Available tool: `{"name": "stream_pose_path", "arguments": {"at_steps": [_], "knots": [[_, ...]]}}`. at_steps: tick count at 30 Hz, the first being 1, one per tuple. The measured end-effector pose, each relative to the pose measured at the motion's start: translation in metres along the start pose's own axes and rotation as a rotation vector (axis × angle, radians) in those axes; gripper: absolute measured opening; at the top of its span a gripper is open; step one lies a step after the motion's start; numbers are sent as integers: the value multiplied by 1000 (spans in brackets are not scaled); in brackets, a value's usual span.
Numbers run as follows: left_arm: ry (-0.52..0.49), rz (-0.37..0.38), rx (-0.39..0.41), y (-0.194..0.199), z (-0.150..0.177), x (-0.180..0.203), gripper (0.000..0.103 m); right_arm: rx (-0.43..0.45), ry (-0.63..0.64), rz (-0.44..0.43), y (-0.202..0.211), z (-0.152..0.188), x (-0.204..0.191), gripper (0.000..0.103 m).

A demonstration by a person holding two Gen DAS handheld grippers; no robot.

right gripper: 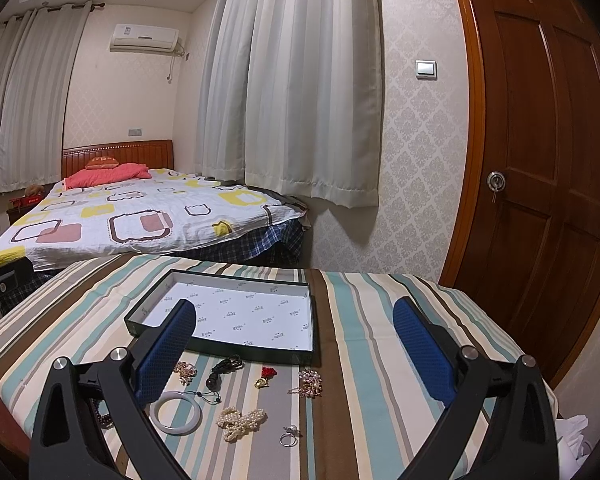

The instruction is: Organize jewelry

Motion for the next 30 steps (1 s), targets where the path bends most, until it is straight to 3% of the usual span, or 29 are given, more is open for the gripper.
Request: {"name": "stream_pose_path", "arguments": {"at_steps": [17, 30], "knots": [[-5, 8, -6, 0, 5, 7, 99, -2, 1, 0, 0, 1, -1, 96], [-10, 30, -86, -27, 22, 10, 99, -41, -2, 6, -17, 14, 10, 96]]}}
Point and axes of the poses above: each gripper's, at about its wrist camera, not at the fingertips, and y roughly against the way its jaws point, x to its right, z to its underside, the point moved 7 cm from there along -y, roughly the way its jaws point, and after that the axes turned 12 degrees about -y, right-handed, at the moved point
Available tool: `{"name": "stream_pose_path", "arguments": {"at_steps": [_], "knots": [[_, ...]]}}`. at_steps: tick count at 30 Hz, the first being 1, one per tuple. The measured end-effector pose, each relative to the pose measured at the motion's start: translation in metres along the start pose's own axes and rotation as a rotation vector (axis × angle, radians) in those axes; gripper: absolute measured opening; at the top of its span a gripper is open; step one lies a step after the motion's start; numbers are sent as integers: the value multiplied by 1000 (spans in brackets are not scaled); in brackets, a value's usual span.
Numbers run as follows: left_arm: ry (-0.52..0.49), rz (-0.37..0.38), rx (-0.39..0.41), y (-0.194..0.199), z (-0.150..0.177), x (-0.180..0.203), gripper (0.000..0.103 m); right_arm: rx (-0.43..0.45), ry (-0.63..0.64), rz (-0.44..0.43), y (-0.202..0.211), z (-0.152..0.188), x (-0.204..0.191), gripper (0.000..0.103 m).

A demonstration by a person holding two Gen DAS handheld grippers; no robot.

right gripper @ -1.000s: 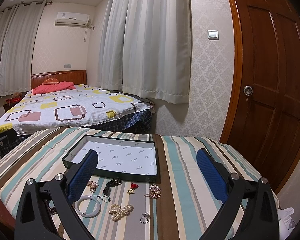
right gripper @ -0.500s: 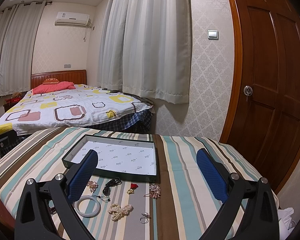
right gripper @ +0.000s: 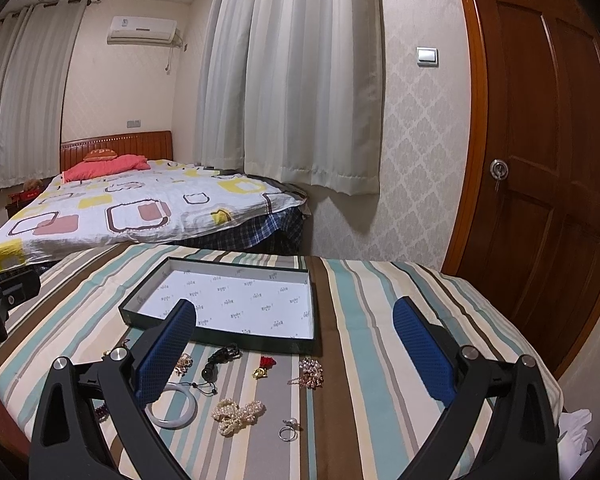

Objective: Organize jewelry
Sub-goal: 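Lower the left tool onto the dark red bead bracelet and close it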

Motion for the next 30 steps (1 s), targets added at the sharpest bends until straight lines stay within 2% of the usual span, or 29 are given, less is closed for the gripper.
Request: {"name": "stream_pose_path", "arguments": {"at_steps": [7, 12, 20, 24, 30], "knots": [[-9, 10, -48, -25, 16, 4, 99, -45, 7, 13, -23, 25, 9, 96], [3, 32, -136, -60, 47, 3, 99, -101, 16, 14, -46, 55, 18, 96], [10, 56, -263, -111, 95, 0, 99, -273, 14, 10, -89, 117, 33, 96], [12, 62, -323, -127, 115, 1, 99, -324, -9, 10, -99, 130, 39, 96], [10, 80, -353, -135, 125, 5, 99, -365, -33, 14, -107, 142, 45, 95]]}}
Point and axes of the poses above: each gripper's, at about its wrist camera, not at the fingertips, and y roughly against the way its jaws point, x to its right, z to its underside, the point moved 7 cm from there along -y, roughly the way its jaws point, and after that the axes turned 12 degrees about -y, right-handed, at the moved point
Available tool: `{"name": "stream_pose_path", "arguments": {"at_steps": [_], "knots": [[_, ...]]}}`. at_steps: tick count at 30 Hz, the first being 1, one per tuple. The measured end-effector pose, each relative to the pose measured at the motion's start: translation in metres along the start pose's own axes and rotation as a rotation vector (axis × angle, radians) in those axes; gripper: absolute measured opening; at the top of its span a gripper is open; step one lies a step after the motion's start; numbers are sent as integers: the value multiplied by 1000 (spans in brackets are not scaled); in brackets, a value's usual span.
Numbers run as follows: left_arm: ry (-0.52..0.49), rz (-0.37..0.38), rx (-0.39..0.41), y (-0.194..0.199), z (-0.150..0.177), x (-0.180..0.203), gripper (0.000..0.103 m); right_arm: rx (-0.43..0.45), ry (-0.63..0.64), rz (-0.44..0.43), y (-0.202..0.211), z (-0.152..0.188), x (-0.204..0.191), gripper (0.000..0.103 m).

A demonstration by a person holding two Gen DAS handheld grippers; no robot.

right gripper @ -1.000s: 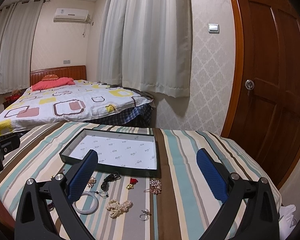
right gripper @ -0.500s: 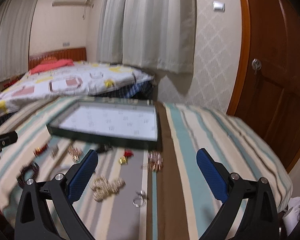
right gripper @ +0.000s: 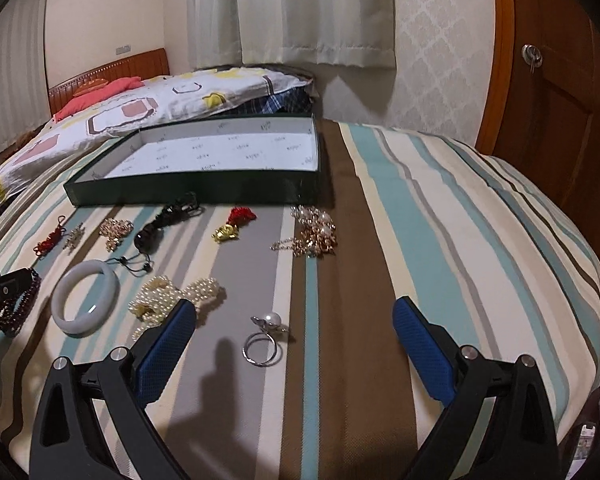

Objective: Organize jewelry
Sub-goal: 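Lower the left tool onto the dark red bead bracelet and close it, then carry the bead bracelet into the green box with the left tool while the right tool grips the silver ring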

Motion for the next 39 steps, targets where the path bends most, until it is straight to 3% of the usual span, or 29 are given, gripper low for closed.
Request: {"name": "stream_pose_path", "arguments": {"at_steps": [3, 5, 7, 11, 13, 18, 22, 27, 30, 36, 39], "knots": [[-9, 5, -10, -4, 2, 3, 99, -8, 15, -1, -2, 3, -3, 94], [-11, 11, -16, -6, 3, 5, 99, -14, 21, -6, -3, 4, -4, 87], [-10, 15, -22, -8, 3, 5, 99, -29, 23, -9, -5, 6, -5, 73], [-6, 21, -27, -9, 4, 6, 99, -47, 12, -11, -8, 8, -4, 67], [-1, 23, -34, -10, 5, 5, 99, -59, 3, -24, -8, 9, -3, 57], [10, 35, -35, -10, 5, 4, 98, -61, 3, -35, -7, 10, -5, 51], [5, 42, -37, -5, 7, 4, 82, -64, 5, -47, -7, 9, -7, 44], [-35, 23, -49, -2, 13, 10, 81, -71, 4, -72, -6, 9, -10, 31], [-35, 0, -46, 0, 14, 8, 72, -73, 9, -78, -6, 10, -12, 26], [-18, 26, -15, 5, 13, 4, 38, -77, 9, -87, -5, 10, -15, 23], [-17, 80, 2, 6, 12, 7, 20, -77, 13, -89, -5, 10, -16, 22]]}}
Point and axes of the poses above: each gripper's, at about its wrist camera, not at the fingertips, and y roughly against the way its jaws point, x to its right, z to its underside, the point moved 7 cm from there along -y, roughly the way its jaws point, and after that the axes turned 12 degrees about -y, right-handed, at the moved point
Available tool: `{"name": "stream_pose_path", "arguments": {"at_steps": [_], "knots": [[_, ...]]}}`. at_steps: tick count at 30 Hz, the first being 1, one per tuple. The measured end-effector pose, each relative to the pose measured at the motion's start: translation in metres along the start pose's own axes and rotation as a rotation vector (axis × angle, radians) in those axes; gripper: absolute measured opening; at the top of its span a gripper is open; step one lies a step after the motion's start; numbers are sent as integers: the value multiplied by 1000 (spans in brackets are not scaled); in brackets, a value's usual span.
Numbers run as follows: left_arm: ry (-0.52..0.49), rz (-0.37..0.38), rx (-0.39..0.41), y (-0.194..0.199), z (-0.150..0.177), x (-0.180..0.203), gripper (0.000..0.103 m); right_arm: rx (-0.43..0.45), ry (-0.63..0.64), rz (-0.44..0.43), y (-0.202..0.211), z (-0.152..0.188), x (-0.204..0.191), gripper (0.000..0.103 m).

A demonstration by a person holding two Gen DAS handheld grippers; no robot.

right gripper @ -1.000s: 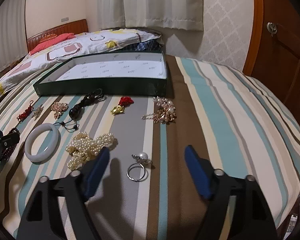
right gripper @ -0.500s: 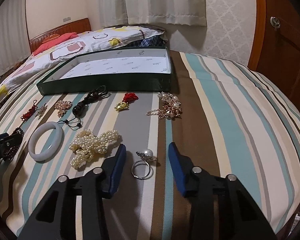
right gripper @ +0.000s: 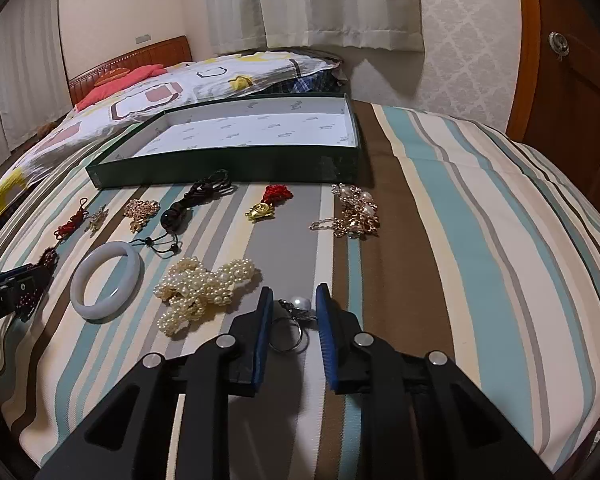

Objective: Organize jewelry
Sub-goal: 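Carry the bead bracelet into the green box with the left tool while the right tool grips the silver ring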

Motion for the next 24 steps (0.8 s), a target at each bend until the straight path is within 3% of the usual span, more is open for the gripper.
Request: {"name": "stream_pose_path", "arguments": {"at_steps": [6, 24], "knots": [[-3, 6, 20, 3, -3, 2, 12, 2, -1, -4, 1, -1, 0, 20], [-5, 3, 84, 13, -19, 4, 12, 26, -3, -17, 9, -11, -2, 20]]}}
Point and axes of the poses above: each gripper's, at about its wrist camera, not at the fingertips, and y roughly against the way its jaws point, x to its right, z to its underside, the point moved 7 cm from there along -y, roughly the way its jaws point, and after that the axes turned 12 degrees about -y, right-handed, at the moved point
